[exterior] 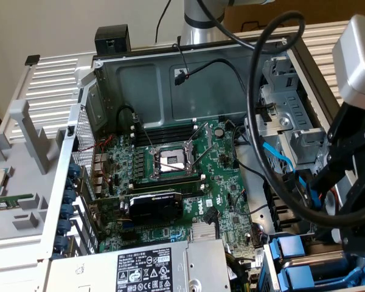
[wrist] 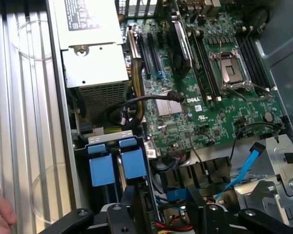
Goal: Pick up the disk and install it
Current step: 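Insert the second disk wire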
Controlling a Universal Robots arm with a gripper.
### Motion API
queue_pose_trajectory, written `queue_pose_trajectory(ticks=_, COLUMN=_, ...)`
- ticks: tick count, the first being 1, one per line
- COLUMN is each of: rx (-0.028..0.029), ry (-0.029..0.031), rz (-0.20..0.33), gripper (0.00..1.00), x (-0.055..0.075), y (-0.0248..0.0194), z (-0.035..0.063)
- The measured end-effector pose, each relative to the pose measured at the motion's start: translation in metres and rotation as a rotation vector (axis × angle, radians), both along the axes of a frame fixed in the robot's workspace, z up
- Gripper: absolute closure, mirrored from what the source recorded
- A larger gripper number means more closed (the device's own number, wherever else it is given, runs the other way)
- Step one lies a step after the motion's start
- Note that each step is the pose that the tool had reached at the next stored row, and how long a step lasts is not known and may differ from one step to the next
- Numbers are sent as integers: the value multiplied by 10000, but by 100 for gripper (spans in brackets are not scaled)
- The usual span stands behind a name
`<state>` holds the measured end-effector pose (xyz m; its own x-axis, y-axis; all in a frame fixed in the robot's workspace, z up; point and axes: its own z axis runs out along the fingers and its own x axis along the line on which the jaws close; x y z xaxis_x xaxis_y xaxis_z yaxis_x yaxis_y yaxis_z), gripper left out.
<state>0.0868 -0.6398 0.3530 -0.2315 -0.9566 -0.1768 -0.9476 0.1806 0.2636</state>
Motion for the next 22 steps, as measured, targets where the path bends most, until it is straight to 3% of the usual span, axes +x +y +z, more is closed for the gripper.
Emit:
queue_pose_trajectory(ticks=5, rx=33, ry=1, rz=1, gripper=46, x=0, y=2, z=-4)
queue_pose_trajectory(ticks=13, rx=31, ry=0, rz=0, gripper=46, x=0, y=10, z=-7)
queue_pose_trajectory(ticks=16, rx=31, ry=2, rz=0, gripper=48, x=-1, y=10, z=-8)
queue_pose_trajectory(ticks=17, rx=30, ry=4, rz=0, gripper=55, x=0, y=11, z=-8)
queue_pose_trajectory(ticks=22, rx=49, ry=5, rz=0, gripper=55, x=-1, y=13, z=-23)
